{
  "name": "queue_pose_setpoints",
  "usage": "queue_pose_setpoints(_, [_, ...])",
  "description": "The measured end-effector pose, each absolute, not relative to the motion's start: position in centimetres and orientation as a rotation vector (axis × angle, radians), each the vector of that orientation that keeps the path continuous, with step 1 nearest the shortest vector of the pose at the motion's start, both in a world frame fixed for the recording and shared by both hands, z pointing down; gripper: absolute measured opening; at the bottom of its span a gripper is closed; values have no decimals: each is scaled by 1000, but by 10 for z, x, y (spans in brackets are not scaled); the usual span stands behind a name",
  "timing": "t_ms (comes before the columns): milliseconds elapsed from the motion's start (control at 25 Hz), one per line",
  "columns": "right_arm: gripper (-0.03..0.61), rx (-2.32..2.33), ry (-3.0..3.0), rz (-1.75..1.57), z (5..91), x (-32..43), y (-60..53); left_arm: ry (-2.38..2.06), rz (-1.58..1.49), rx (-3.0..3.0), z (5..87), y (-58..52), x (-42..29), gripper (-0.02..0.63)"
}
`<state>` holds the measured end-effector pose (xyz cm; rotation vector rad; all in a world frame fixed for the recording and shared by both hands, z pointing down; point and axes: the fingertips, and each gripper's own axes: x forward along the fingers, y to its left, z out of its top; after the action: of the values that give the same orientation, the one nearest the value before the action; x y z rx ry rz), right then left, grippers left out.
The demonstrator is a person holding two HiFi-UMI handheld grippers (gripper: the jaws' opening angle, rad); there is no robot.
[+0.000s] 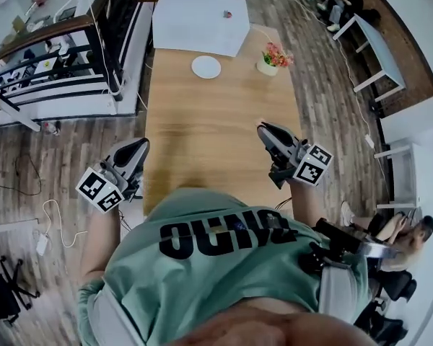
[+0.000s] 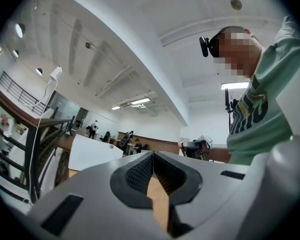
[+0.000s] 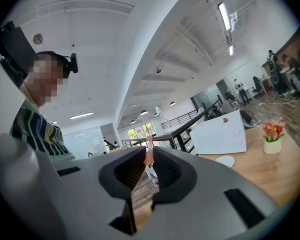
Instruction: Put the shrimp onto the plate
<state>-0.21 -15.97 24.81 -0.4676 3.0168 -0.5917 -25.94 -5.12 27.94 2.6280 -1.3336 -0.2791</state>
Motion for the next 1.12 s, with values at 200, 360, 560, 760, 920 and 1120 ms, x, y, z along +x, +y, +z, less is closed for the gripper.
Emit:
queue_pose_setpoints(200, [51,-254,3067,-598,275,32,-242,-1461,-237,2472,283,-99,-210,11])
queue_pose_setpoints(360, [51,-196,2996,-623,297,1,-257,-1461,-47,2465,289,-104,-217,11])
queue_pose_setpoints(560, [51,-269,3000,-678,332,-37,-244,-1434,-97,2496,314,-119,-254,11])
queue_pose_setpoints(760, [51,-332,3031,-703,357,-43,-242,-1457,-13,2566,320,-150,-279,11])
queue_pose_setpoints(920, [51,-401,3128,-646,356,-31,-276,-1472,-73,2568,312,-185,-284,11])
queue_pose_setpoints(1120, [51,-457,3166,-540,342,-29,-334,-1450,-53,2567,324,-235,-285,11])
